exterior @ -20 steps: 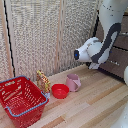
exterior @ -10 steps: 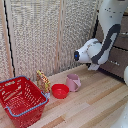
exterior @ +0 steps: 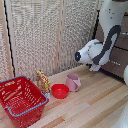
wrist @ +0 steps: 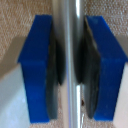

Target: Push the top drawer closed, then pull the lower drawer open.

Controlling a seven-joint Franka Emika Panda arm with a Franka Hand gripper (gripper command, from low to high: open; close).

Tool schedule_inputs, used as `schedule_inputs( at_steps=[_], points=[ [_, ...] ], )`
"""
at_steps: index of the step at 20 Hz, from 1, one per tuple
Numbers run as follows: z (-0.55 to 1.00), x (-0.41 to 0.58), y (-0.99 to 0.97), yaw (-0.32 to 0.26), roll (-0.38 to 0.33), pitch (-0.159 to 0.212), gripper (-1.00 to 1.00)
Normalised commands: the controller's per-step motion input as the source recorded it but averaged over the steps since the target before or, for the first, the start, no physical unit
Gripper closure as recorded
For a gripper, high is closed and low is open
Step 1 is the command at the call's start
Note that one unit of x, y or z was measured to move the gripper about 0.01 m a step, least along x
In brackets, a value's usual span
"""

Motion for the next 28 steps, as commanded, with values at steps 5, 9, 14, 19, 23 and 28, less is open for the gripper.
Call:
schedule_inputs(
  at_steps=[5,9,14,19,23,28],
  points=[
    [0.0,-0.106,0.28,0.04,-0.002,-0.02,1.0],
    [-0.01,0.0,0.65,0.002,0.008,-0.052,1.0],
    [0.0,0.0,0.78,0.0,0.023,-0.079,1.0],
    [-0.01,0.005,0.82,0.0,0.005,-0.083,1.0],
    [-0.01,0.008,0.65,0.0,0.006,-0.069,-1.0],
    [0.2,0.059,0.03,0.043,-0.012,0.0,-1.0]
  ],
)
